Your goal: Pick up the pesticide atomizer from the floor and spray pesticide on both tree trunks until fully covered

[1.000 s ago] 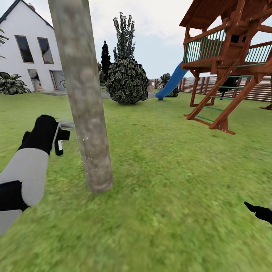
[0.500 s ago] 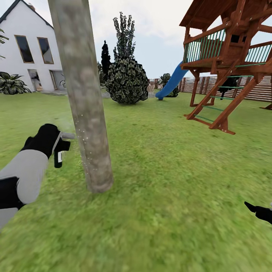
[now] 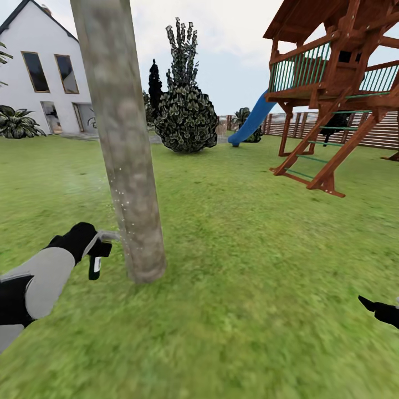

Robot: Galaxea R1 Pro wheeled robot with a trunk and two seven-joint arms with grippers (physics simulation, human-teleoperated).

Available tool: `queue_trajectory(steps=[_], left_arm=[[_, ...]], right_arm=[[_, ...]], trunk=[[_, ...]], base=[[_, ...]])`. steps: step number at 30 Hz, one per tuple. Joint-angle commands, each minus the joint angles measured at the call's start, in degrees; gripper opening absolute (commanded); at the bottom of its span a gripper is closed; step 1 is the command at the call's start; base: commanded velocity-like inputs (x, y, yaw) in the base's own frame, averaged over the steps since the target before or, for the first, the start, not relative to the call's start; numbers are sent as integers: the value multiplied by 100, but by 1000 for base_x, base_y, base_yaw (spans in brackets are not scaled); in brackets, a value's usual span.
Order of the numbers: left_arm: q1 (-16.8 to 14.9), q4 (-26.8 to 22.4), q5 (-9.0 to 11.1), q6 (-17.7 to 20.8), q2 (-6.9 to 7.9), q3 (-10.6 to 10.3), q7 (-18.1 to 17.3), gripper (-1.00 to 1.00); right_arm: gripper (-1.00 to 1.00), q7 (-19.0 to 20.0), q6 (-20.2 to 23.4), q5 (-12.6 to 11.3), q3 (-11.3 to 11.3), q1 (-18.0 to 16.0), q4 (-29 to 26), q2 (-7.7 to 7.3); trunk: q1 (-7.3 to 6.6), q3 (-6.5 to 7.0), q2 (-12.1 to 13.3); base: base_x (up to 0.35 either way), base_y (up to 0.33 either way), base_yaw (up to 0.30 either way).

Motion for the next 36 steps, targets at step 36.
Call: queue_trajectory(steps=[36], left_arm=[[441, -96, 1056, 287, 32, 24, 27, -100]], right_arm=[[100, 0, -6, 0, 2, 0, 6, 2]], trunk=[[-1, 1, 0]], base=[[0, -71, 64]])
